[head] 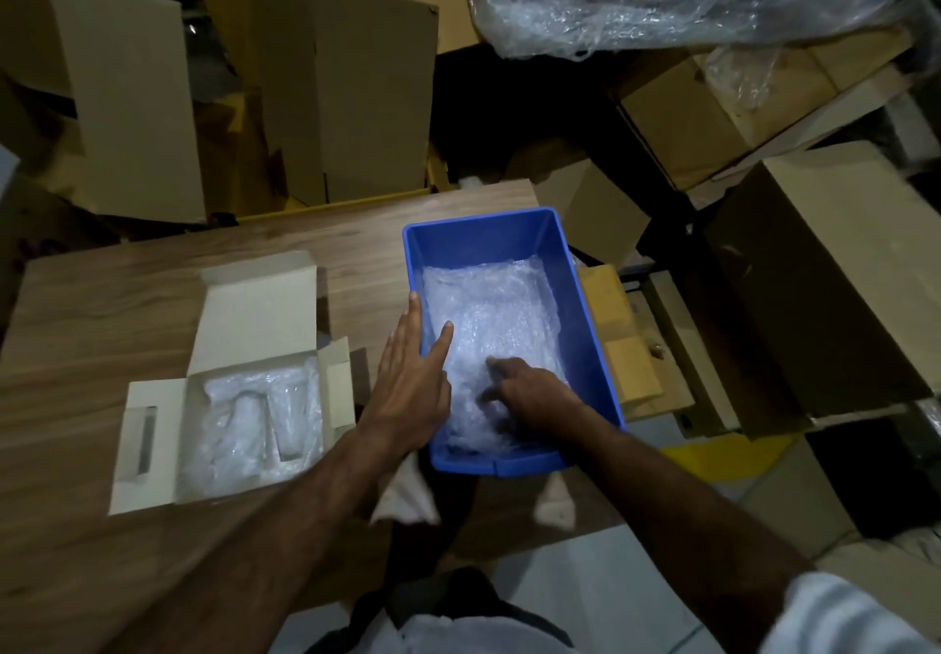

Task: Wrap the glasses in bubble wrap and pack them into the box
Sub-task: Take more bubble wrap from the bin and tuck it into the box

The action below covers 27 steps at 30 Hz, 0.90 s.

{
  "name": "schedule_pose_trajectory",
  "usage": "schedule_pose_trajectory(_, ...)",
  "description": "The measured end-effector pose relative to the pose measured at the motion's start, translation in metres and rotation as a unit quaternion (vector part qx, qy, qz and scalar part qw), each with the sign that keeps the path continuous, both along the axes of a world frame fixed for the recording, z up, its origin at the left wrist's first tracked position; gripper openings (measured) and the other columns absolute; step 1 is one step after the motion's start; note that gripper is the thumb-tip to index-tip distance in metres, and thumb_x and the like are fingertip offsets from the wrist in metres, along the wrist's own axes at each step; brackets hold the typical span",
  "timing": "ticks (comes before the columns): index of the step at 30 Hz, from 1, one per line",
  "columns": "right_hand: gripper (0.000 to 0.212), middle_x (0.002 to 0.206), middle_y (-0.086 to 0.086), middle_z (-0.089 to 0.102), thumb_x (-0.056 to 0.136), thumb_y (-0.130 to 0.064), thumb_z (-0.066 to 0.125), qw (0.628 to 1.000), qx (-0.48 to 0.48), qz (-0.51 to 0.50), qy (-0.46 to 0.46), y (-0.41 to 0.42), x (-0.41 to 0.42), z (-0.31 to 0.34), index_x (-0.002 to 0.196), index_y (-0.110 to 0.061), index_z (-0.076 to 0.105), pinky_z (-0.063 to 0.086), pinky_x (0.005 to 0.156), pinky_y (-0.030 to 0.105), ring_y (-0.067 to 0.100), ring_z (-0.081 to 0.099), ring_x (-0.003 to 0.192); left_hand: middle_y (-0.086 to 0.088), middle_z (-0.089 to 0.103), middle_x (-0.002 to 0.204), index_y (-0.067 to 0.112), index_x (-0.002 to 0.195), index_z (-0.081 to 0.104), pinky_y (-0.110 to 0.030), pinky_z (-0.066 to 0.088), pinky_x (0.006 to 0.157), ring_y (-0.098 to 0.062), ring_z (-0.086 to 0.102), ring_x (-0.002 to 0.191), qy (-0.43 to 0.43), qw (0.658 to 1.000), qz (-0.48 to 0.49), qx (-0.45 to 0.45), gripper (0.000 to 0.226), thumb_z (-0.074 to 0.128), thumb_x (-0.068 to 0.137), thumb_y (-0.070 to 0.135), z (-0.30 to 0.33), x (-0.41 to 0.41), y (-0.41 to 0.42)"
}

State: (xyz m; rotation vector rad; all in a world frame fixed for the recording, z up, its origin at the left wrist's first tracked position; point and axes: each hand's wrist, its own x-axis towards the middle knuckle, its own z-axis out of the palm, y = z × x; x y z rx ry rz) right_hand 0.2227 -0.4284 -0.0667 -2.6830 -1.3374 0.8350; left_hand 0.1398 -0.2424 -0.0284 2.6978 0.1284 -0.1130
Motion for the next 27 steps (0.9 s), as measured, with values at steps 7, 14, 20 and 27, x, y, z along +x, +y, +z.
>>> schedule_pose_trajectory(7, 0.027, 0.164, 0.005, 0.03, 0.101, -0.033, 0.058, 0.999, 0.034, -0.034, 0.025, -0.002, 0.005, 0.007, 0.124, -0.026, 0.071, 0.05, 0.099, 0.038, 0.022, 0.045, 0.139, -0.02, -0.023, 0.165, 0.018, 0.16, 0.024, -0.043, 0.0, 0.126, -0.028, -0.021, 0.154, -0.022, 1.0, -0.003, -0.006, 0.071, 0.05, 0.094, 0.01, -0.003, -0.001, 0.001)
schedule_pose_trajectory(14, 0.02, 0.151, 0.002, 0.052, 0.098, -0.03, 0.061, 0.972, 0.197, -0.127, -0.019, -0.02, -0.002, 0.011, 0.111, -0.023, 0.074, 0.052, 0.089, 0.032, 0.021, 0.059, 0.126, -0.02, -0.02, 0.165, 0.018, 0.16, 0.025, -0.036, -0.006, 0.122, -0.026, -0.021, 0.154, -0.027, 1.0, -0.005, -0.004, 0.074, 0.052, 0.091, 0.009, -0.005, -0.002, 0.002)
schedule_pose_trajectory(20, 0.012, 0.146, 0.0, 0.057, 0.101, -0.027, 0.055, 0.936, 0.301, -0.162, -0.086, -0.028, -0.009, 0.024, 0.108, -0.02, 0.062, 0.055, 0.09, 0.033, 0.017, 0.058, 0.126, -0.016, -0.033, 0.16, 0.022, 0.162, 0.008, -0.046, -0.007, 0.126, -0.026, -0.032, 0.148, 0.01, 0.999, -0.031, 0.017, 0.09, 0.059, 0.089, 0.032, -0.003, -0.003, 0.008)
schedule_pose_trajectory(27, 0.033, 0.134, 0.001, 0.066, 0.105, -0.031, 0.05, 0.914, 0.349, -0.176, -0.109, -0.023, -0.024, 0.045, 0.13, -0.014, 0.062, 0.056, 0.087, 0.033, 0.017, 0.065, 0.114, -0.01, -0.018, 0.168, 0.031, 0.157, 0.029, -0.047, -0.01, 0.121, -0.033, -0.018, 0.154, -0.022, 0.997, -0.039, 0.058, 0.086, 0.07, 0.086, 0.055, 0.0, 0.018, -0.001)
